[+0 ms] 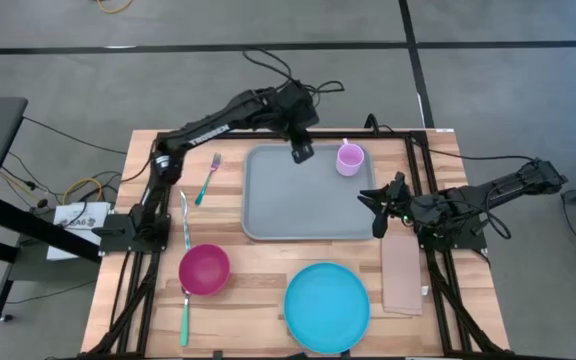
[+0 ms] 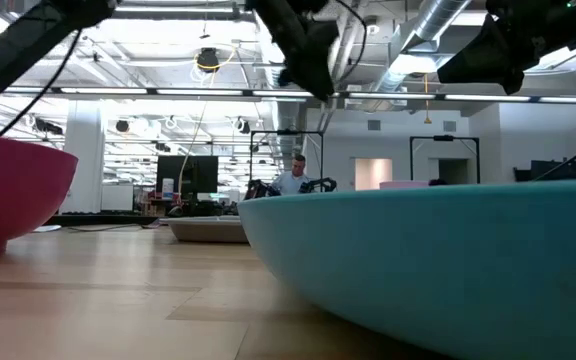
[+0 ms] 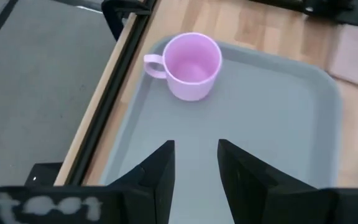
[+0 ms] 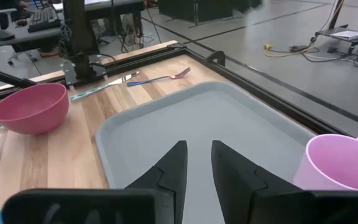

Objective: Set up tray
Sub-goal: Put the blue plate under the pink mug on the gray tray

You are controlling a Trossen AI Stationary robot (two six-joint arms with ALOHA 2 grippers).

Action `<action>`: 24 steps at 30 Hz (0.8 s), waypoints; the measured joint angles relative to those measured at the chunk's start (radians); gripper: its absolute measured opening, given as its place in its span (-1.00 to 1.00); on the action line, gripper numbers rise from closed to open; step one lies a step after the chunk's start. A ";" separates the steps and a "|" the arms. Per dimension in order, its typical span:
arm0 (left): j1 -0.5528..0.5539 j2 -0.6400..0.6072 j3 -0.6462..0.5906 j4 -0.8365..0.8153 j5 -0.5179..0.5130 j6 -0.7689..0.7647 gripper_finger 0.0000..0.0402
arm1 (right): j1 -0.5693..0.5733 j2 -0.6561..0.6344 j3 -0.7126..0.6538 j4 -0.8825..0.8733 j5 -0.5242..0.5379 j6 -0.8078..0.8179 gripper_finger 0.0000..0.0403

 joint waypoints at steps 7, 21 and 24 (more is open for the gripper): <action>-0.053 -0.087 0.000 -0.133 -0.147 -0.009 -0.45 | 0.000 0.000 0.000 0.000 0.000 0.000 -0.67; -0.299 -0.102 -0.018 -0.410 -0.235 -0.101 -0.45 | 0.000 0.000 0.000 0.000 0.001 -0.001 -0.67; -0.370 -0.102 -0.018 -0.485 -0.283 -0.110 -0.45 | 0.000 0.000 0.000 0.000 0.003 -0.001 -0.67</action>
